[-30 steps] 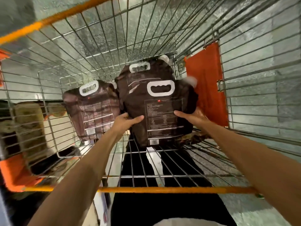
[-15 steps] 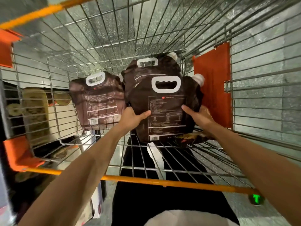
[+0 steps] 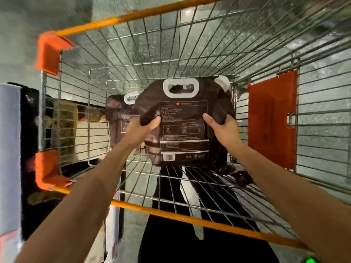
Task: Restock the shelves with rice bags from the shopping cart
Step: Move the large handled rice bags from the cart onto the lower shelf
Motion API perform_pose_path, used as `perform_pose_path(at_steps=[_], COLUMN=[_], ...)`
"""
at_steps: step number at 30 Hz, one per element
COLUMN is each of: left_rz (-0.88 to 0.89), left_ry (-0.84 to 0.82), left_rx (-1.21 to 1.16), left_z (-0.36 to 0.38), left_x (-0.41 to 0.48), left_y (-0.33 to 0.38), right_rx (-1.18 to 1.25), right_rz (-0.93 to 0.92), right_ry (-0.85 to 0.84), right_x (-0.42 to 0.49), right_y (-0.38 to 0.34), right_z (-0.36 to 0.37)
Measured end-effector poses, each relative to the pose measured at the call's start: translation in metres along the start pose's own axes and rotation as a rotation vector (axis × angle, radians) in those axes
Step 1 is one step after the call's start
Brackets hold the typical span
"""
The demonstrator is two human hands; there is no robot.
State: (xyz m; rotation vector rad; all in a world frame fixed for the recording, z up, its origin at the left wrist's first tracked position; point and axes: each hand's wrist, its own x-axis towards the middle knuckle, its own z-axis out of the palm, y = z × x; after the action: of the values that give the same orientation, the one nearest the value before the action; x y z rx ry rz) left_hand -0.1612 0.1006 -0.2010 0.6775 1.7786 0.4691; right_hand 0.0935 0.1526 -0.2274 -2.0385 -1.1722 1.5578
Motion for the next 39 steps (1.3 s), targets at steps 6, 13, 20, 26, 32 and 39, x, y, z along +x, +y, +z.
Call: perform_pose_path(at_steps=[6,13,20,26,32,39], left_rz=[-0.206,-0.373,-0.275,-0.222,-0.143,-0.053], left_ry=[-0.05,-0.505,-0.621,-0.59,-0.33,0.08], left_rx=[-0.234,-0.043,-0.095,-0.057,-0.119,-0.036], left_z=[0.011,0.0,-0.008,-0.034,-0.1,-0.154], left_x=[0.007,0.003,0.006,0.004,-0.011,-0.027], left_y=[-0.02,-0.024,-0.02,-0.015,-0.006,-0.007], right_rx=[0.07,0.092,0.047,0.129,0.261,0.408], right_rz=[0.072,0.25,0.239,0.203,0.238,0.263], right_ry=[-0.022,-0.046,-0.02,0.01,-0.076,-0.296], right_x=[0.003,-0.003,-0.005,-0.022,-0.036,-0.009], right_y=[0.007,0.013,0.004,-0.005,-0.039,-0.06], right_z=[0.003,0.006,0.008,0.019,0.075,0.165])
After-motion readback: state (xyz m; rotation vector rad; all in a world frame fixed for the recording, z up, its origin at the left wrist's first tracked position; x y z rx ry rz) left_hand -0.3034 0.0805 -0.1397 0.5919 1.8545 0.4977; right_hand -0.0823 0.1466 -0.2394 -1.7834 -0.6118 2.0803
